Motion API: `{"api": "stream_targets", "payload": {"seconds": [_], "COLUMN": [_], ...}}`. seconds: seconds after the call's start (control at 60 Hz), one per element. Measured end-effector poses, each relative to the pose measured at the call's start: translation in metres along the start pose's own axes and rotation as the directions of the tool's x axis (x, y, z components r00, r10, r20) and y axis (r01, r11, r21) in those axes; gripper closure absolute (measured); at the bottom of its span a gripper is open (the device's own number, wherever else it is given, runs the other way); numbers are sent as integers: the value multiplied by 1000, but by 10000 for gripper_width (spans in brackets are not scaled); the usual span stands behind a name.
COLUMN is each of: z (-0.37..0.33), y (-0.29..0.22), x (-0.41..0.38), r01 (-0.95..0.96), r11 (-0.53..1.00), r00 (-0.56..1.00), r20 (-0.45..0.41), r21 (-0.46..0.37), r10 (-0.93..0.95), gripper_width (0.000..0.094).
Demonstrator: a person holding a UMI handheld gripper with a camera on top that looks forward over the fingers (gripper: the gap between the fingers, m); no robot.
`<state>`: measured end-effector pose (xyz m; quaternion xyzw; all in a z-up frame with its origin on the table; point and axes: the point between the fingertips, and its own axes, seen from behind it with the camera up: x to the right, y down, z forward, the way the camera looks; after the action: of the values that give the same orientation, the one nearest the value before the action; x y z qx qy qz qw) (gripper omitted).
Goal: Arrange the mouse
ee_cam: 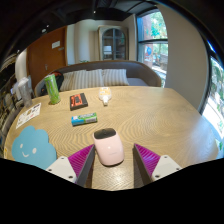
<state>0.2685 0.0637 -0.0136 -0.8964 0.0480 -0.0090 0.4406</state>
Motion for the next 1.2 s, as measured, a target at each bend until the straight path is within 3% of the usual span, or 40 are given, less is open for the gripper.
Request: {"api": "stream_targets", "payload": {"seconds": [0.05,0.15,0.383,0.567,0.633,0.733,0.933,1.083,1.2], "z": [11,24,13,-78,-115,-143,-111,-73,-59], "y": [-6,-16,-18,-77,-93,-100,-26,14,38], "x": [3,10,11,-26,-71,-137,-272,-289,-298], "r01": [-6,-34,-147,-179,-134,-34,38,64,34], "r11": [1000,999,989,962,954,949,977,992,999], "r00": [1000,999,987,978,988,998,998,998,998], "r20": [-5,-34,-67,-69,-33,-46,45,17,46], "r21": [-1,0,11,205,267,314,209,108,42], "r10": [6,34,147,197,148,51,-48,-66,-36], "gripper_width": [188,383,456,501,510,533,532,533,533]}}
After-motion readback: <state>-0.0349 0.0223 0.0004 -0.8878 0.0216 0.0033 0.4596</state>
